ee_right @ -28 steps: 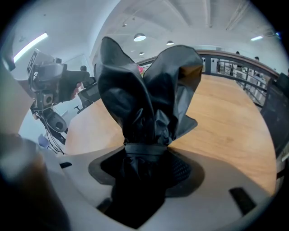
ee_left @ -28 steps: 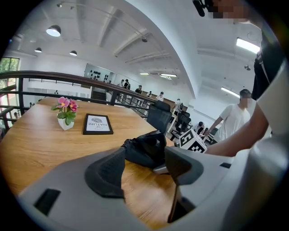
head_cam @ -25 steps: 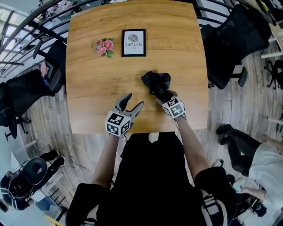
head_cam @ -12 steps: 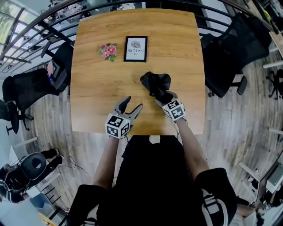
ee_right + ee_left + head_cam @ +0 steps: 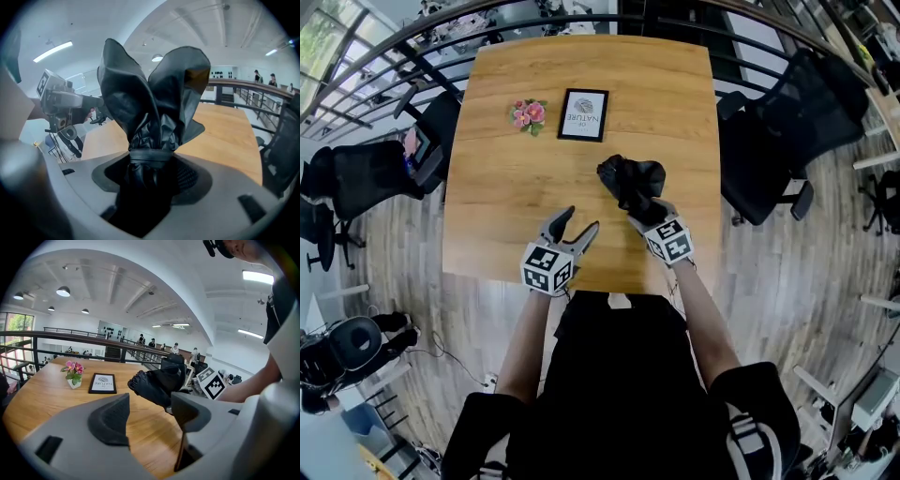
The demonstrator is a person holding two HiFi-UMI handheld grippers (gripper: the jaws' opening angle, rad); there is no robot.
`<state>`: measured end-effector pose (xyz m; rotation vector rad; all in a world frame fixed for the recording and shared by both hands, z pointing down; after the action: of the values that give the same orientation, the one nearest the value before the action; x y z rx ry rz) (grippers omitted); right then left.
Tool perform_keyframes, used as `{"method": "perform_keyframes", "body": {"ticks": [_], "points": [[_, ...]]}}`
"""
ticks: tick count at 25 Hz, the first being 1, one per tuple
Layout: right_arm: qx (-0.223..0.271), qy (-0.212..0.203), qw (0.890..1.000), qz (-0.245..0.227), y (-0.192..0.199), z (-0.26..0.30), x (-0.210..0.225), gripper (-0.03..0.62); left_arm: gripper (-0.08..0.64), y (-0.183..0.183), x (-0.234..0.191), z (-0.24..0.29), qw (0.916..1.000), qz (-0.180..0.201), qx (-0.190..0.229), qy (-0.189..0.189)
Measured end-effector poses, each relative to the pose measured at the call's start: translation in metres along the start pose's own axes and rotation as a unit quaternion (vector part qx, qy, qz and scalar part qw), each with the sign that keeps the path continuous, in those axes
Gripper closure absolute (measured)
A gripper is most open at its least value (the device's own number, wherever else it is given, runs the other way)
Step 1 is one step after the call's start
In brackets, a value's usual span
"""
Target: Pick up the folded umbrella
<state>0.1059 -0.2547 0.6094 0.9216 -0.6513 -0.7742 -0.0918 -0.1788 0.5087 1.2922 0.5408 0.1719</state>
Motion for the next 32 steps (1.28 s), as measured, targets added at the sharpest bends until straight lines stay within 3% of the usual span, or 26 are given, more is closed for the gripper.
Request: {"method": "perform_keyframes", "body": {"ticks": [10,32], "points": [[0.037,-0.001,0.999,-0.011,-0.023,-0.031,0.015,0.319,0.278,-0.005,0.023,0.006,0.9996,0.008,0.02,-0.017],[0.061,-0.02,0.998,-0.022,-0.041,-0.047,0.025,0.318,0.278,-0.01,0.036,0.005,0.9982,0.01,0.037,-0.047]]}}
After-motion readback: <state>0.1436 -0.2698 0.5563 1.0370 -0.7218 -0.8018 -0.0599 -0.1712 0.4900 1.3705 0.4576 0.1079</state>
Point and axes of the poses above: the fingertips, and each gripper's own axes: z forward along the fingers, x to its right, y out of its underside, the point moved 7 cm from there along -z, backward along the fingers, and after that the axes turned 12 degrees about x, right-handed, at the moved point
